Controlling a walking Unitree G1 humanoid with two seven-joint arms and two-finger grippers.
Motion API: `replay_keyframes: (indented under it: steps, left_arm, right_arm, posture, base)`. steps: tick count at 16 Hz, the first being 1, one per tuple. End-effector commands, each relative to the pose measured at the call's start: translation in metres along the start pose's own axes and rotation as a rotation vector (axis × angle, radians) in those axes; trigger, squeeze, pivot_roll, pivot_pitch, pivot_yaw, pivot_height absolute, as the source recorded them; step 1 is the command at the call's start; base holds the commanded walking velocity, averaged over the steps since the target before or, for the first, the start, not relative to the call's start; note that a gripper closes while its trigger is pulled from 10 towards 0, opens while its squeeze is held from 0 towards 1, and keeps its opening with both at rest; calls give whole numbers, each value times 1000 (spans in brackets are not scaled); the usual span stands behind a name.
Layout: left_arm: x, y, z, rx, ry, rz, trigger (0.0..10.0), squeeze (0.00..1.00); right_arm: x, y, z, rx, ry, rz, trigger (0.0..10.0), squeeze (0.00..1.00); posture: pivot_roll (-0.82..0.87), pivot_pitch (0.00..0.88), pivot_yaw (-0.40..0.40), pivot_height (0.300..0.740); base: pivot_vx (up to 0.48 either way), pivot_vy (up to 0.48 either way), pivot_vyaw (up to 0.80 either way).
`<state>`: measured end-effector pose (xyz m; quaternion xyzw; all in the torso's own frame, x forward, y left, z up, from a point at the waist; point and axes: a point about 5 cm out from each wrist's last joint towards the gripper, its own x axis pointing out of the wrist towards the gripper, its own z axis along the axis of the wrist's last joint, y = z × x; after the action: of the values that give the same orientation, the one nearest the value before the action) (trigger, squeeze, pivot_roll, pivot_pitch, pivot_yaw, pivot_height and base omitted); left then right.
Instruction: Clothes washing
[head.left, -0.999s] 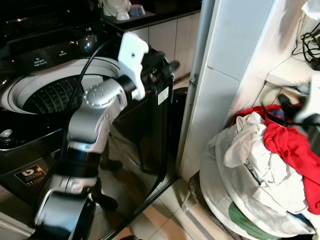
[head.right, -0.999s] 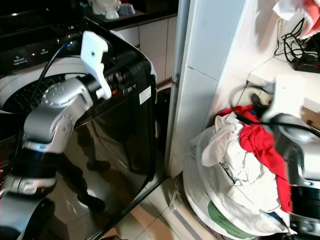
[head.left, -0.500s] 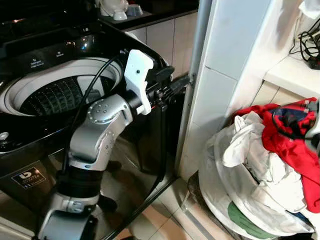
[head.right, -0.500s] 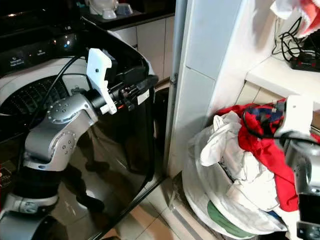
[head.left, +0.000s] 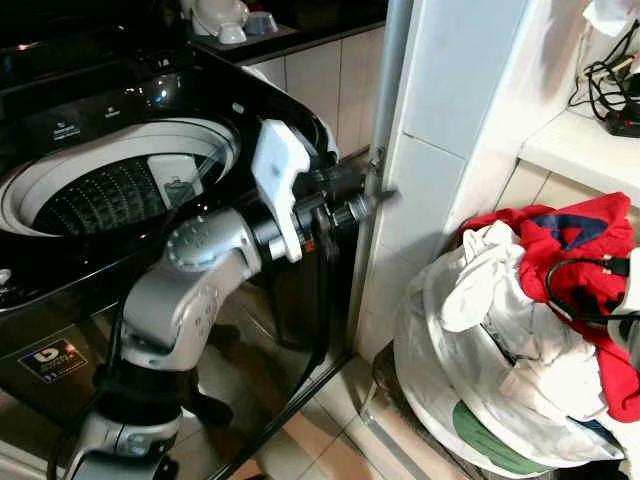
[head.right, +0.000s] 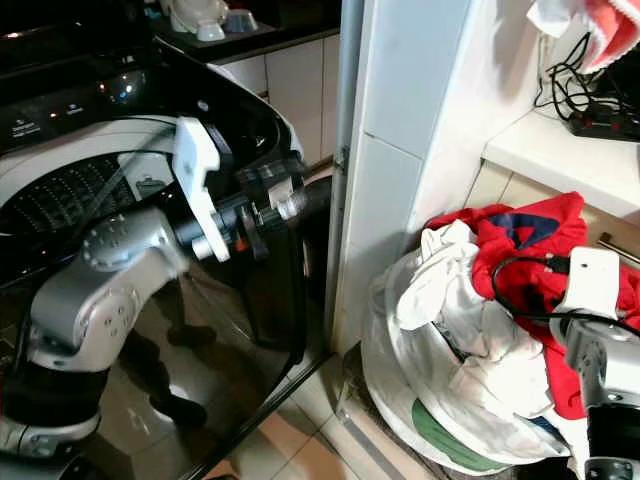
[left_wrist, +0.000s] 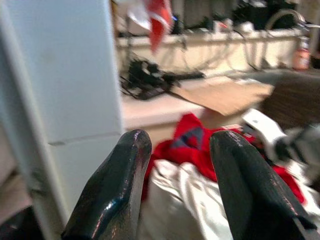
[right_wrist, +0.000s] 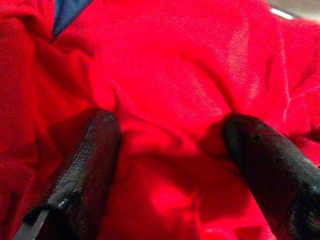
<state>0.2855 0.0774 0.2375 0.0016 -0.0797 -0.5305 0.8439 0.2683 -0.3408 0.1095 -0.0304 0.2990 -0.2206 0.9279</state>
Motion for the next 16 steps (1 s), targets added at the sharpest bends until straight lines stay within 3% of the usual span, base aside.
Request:
replay_keyframes:
  steps: [1,2,16]
  left_arm:
    - [-2,-13,-4,10,48,-109,10000,0]
    - [-4,-20,-12,10,106,-160,10000,0]
    - [-8,-15,-18,23,138,-108,10000,0]
  right_arm:
    - [3,1,-15,34,50,20,1373,0]
    - [3,5,-18,44,54,44,0,0]
    - [1,13,-14,-5,22,103,0,0]
  posture:
    - [-82,0,35,740]
    - [-81,0,37,740]
    - [-92,0,42,740]
  base:
    - [0,0,0]
    - [0,0,0]
    - [0,0,0]
